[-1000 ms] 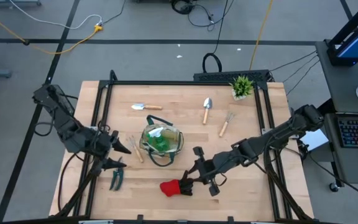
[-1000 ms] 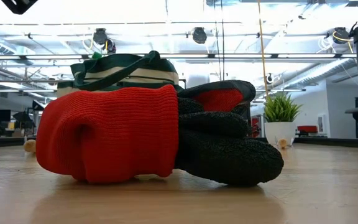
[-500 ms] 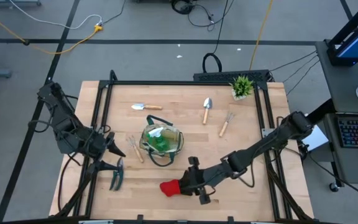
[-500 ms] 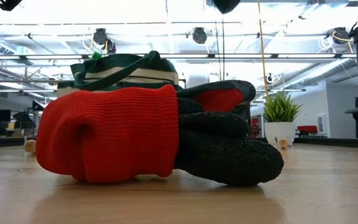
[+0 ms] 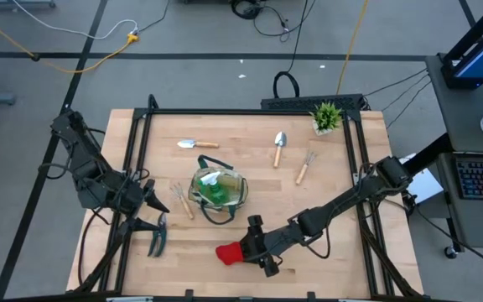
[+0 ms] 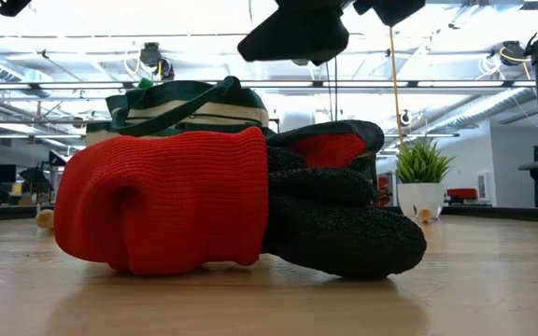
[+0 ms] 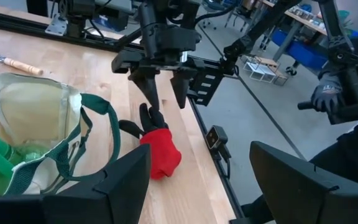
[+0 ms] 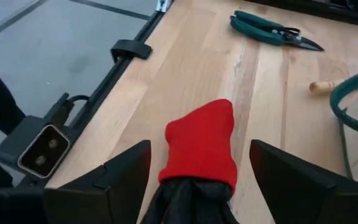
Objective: Pick & Place Garden tools in Gardening bag
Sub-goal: Put the red gloves into the brown gardening bag
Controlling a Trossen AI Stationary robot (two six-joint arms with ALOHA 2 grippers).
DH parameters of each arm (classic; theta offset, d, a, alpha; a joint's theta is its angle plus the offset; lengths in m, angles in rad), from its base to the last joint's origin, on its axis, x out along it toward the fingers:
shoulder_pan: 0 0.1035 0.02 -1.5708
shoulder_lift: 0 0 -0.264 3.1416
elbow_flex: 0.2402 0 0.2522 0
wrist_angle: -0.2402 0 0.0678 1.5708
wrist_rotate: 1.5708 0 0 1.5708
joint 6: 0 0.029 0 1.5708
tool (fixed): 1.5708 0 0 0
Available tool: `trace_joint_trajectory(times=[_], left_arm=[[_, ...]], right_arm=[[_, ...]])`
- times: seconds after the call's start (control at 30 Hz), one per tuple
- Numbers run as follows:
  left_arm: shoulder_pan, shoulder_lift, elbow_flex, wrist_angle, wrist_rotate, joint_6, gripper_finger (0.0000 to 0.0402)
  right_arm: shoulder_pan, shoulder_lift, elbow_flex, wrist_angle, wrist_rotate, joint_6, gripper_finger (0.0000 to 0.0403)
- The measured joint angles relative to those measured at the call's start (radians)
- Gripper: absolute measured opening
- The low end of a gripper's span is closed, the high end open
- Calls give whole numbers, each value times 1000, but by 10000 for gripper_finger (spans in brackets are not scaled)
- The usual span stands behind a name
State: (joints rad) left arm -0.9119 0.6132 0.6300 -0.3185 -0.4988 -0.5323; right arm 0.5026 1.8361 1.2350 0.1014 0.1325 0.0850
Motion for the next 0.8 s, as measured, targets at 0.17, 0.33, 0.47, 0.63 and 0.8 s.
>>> trace_joint_trajectory(times=[0.17,0.33,0.47,0.63,0.8], left_arm=[[0,0,0,0,0,-1,280],[1,0,0,0,0,-5,280],[1,0,0,0,-1,-6,280],[1,0,0,-1,-1,-13,280],[1,1,0,0,-1,-13,280]], right_arm=[[-20,0,0,-15,-20,0,272],[-52,29,0,-33,-69,-10,272],[-66,79,0,7,-131,-8,272],[-64,142,18,-18,-131,-11,272],[-65,174,42,-40,-134,1,272]])
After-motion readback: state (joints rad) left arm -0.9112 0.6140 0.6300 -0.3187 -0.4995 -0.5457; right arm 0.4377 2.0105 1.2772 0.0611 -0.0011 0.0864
